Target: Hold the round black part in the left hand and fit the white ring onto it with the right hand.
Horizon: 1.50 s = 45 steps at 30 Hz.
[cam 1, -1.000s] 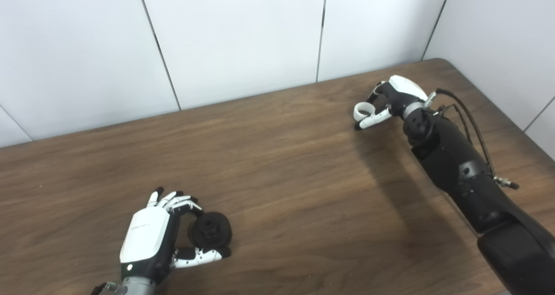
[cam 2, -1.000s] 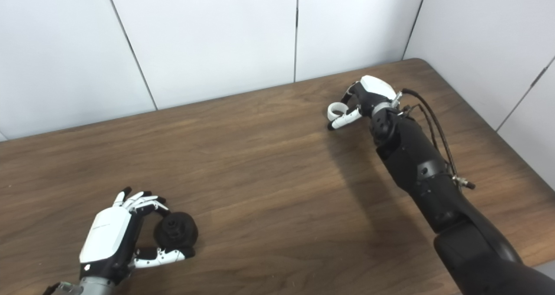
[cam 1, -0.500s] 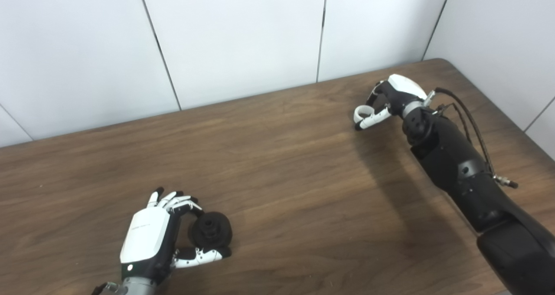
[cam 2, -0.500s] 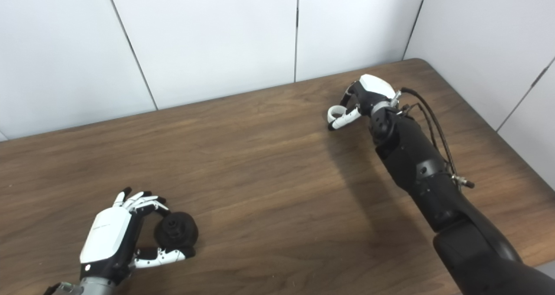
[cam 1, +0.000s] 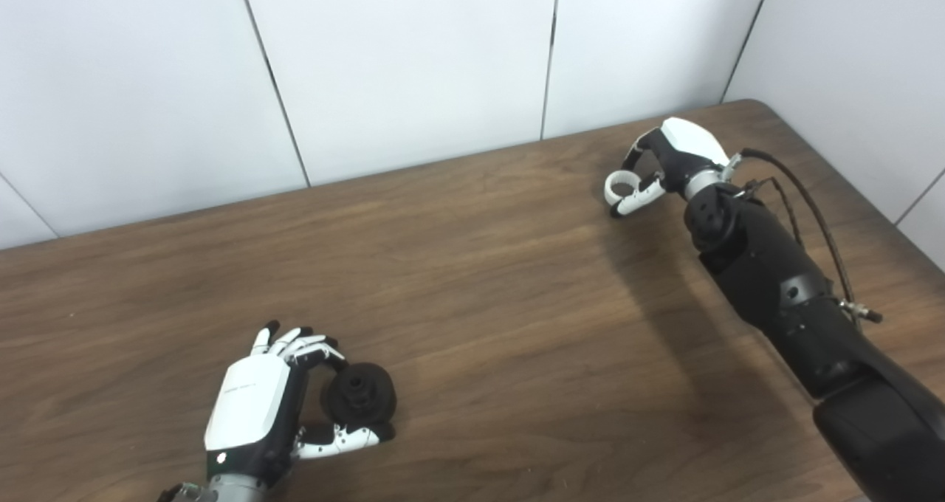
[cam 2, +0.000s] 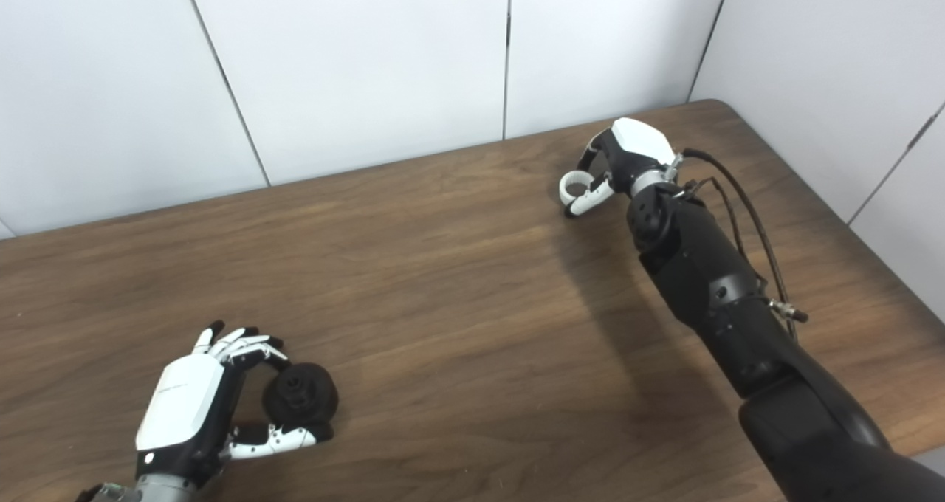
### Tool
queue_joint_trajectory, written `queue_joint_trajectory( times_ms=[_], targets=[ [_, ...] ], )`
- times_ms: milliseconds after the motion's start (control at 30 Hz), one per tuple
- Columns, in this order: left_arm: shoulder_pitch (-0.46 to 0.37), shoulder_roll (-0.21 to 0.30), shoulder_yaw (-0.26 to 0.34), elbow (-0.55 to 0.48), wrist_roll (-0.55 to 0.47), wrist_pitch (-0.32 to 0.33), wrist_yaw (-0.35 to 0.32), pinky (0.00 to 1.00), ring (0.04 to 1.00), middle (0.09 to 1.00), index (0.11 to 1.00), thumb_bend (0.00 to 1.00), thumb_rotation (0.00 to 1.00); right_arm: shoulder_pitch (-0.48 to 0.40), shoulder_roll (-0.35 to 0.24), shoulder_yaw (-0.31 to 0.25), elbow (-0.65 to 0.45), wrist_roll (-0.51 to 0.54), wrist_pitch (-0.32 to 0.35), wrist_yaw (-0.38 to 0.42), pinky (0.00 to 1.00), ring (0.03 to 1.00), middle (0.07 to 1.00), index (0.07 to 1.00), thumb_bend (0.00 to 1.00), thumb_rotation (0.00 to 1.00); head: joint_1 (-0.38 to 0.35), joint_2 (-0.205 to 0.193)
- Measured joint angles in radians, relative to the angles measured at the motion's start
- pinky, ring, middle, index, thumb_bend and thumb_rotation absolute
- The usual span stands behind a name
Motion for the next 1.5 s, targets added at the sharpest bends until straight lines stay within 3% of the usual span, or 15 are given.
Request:
queue_joint_trajectory(
  times_ms=[200,667,1067,1500],
  targets=[
    [0.0,-0.003,0.0,-0.001,0.003,0.003,-0.004,1.0,0.87,0.759,0.484,0.52,0.05,0.01,-0.005,0.007,-0.029,-0.001,0.001,0.007,1.0,1.0,0.862,0.486,0.52,0.14,0.015,0.002],
    [0.006,-0.011,-0.007,-0.004,0.023,0.003,0.001,1.0,0.873,0.762,0.484,0.52,0.05,0.112,-0.002,0.049,-0.465,-0.016,0.022,0.172,1.0,0.974,0.867,0.485,0.53,0.14,0.081,0.011],
    [0.011,-0.047,-0.029,-0.004,0.057,0.017,0.007,1.0,0.885,0.771,0.484,0.52,0.05,0.163,0.091,0.07,-0.758,-0.052,0.046,0.4,1.0,0.983,0.895,0.484,0.52,0.14,0.175,0.025],
    [0.011,-0.079,-0.048,-0.003,0.087,0.046,0.007,1.0,0.886,0.776,0.484,0.52,0.05,0.203,0.195,0.123,-0.926,-0.136,0.046,0.582,1.0,0.995,0.893,0.482,0.53,0.14,0.25,0.046]
  ],
)
